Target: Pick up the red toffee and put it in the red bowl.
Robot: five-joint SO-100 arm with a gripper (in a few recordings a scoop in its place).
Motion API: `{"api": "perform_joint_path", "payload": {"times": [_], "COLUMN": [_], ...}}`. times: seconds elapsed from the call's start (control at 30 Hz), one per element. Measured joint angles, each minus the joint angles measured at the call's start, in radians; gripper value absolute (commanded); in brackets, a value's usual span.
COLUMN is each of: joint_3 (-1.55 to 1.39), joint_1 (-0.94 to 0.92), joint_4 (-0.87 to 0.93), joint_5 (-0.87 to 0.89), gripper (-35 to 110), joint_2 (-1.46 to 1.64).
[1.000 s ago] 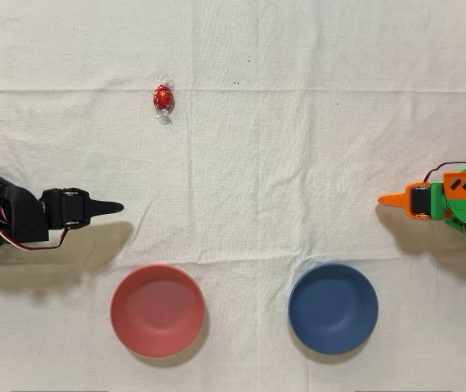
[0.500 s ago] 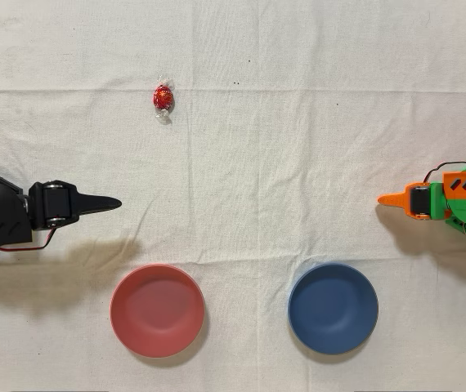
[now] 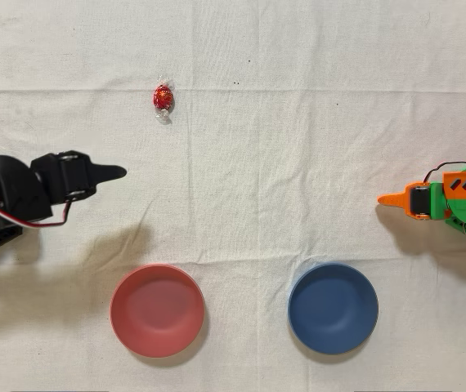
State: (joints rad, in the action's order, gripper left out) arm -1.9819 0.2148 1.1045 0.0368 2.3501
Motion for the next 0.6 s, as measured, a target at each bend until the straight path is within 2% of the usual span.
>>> {"api": "perform_joint_path", "payload": {"times": [0.1,0.27,0.43,0.6], "joint_3": [0.071,0.195,0.273,0.353], "joint_1": [0.049,0.132,0.204,0.307], "joint_4": [0.043,0.124,0.117,0.127], "joint_5": [0.034,-0.015,-0.048,-0.170], "gripper": [0,0,0,0], "joint_2": [-0.084,-0.239,-0.364,-0.479]}}
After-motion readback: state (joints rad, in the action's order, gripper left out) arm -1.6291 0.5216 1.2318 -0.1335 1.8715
